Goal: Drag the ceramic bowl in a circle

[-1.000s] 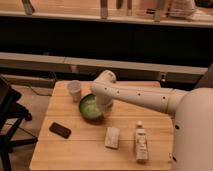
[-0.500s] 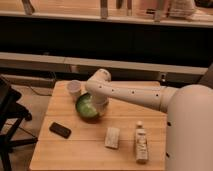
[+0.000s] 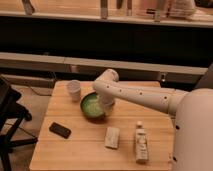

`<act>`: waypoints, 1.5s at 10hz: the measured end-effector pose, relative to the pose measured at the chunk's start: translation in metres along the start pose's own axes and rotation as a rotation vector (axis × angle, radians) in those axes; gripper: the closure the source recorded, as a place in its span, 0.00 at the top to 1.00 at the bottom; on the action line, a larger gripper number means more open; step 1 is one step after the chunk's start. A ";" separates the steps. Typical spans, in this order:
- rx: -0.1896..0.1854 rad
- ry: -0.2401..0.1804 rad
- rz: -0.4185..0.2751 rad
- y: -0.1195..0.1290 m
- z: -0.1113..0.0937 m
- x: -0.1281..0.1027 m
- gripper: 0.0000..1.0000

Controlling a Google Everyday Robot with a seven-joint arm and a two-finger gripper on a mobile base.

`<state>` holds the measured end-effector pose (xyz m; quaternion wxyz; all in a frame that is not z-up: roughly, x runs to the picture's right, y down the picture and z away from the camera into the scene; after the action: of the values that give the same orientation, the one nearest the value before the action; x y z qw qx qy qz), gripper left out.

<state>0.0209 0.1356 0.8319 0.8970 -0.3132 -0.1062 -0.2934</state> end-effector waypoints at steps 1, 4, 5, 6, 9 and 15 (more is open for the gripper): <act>-0.001 -0.001 -0.002 -0.001 0.000 -0.001 0.01; 0.000 -0.011 -0.002 -0.008 0.003 -0.017 0.01; 0.001 -0.011 0.003 -0.006 0.003 -0.013 0.01; -0.001 -0.011 -0.003 -0.003 0.003 -0.007 0.01; -0.004 -0.013 -0.002 -0.004 0.002 -0.009 0.01; -0.003 -0.029 0.011 0.007 0.004 0.008 0.01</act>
<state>0.0311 0.1386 0.8341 0.8966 -0.3192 -0.1168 -0.2838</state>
